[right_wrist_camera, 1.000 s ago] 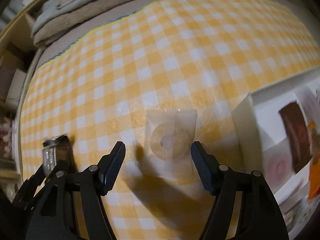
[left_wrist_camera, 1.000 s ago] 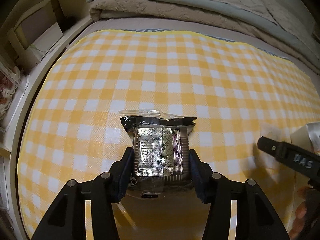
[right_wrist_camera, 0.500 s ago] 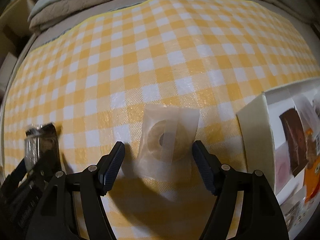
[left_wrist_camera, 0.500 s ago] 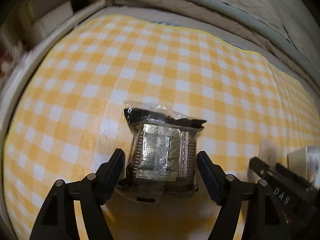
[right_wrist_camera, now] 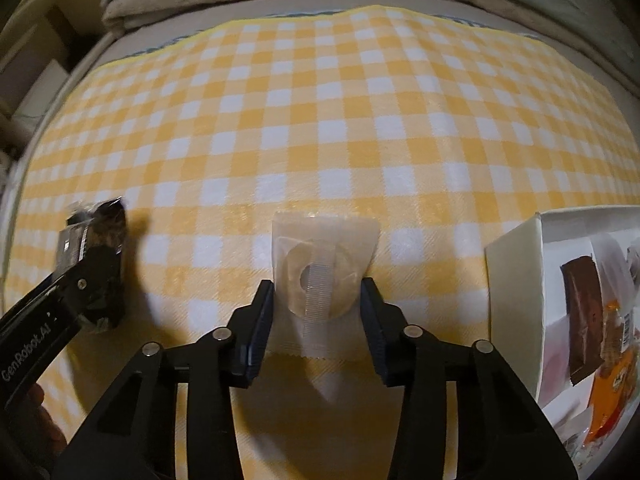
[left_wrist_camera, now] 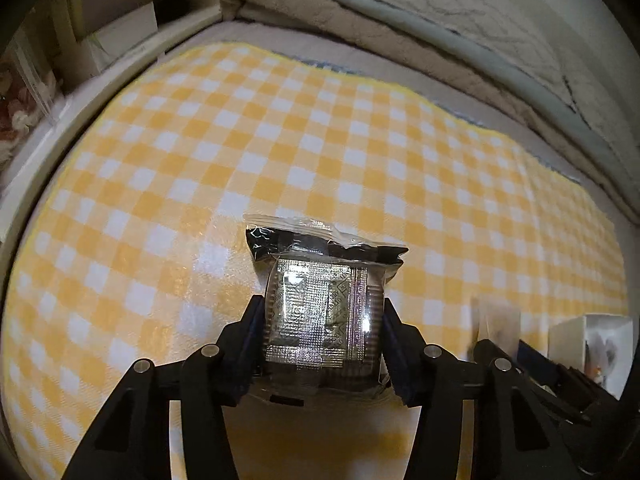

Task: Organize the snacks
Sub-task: 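Lift both packets and carry them over the white tray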

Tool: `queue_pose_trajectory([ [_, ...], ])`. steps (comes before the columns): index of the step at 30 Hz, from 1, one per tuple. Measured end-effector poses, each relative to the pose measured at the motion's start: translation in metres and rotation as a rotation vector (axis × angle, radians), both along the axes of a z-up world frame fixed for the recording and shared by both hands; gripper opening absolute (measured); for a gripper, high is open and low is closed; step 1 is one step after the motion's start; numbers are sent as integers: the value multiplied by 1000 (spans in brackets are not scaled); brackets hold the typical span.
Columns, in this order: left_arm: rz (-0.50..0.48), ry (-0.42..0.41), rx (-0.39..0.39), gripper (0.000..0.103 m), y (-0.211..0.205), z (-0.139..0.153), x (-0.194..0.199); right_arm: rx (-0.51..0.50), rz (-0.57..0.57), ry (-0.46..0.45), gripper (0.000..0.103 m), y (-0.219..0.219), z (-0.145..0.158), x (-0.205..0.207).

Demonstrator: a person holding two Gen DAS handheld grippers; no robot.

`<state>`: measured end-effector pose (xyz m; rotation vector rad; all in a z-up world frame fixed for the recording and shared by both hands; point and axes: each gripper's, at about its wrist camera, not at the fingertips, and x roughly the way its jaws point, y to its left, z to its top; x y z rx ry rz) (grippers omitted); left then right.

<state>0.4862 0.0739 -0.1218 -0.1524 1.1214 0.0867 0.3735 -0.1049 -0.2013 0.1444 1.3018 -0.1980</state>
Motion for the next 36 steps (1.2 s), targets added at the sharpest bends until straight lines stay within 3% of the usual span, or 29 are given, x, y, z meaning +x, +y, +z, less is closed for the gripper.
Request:
queue_pose_trajectory([
  [13,-10,-172,60,53,-22,94,-55,-16,142,-200,41,31,111,-41],
  [19,-22,-236,61,53,-39,125,-104,-2,126,-280,41,-11,146,-58],
  [24,-40,-275,66,53,-44,150,-148,-63,158,-351,41,-31,176,-77],
  [36,-84,-381,0,53,-80,199,-224,-115,131,-475,41,-89,237,-130],
])
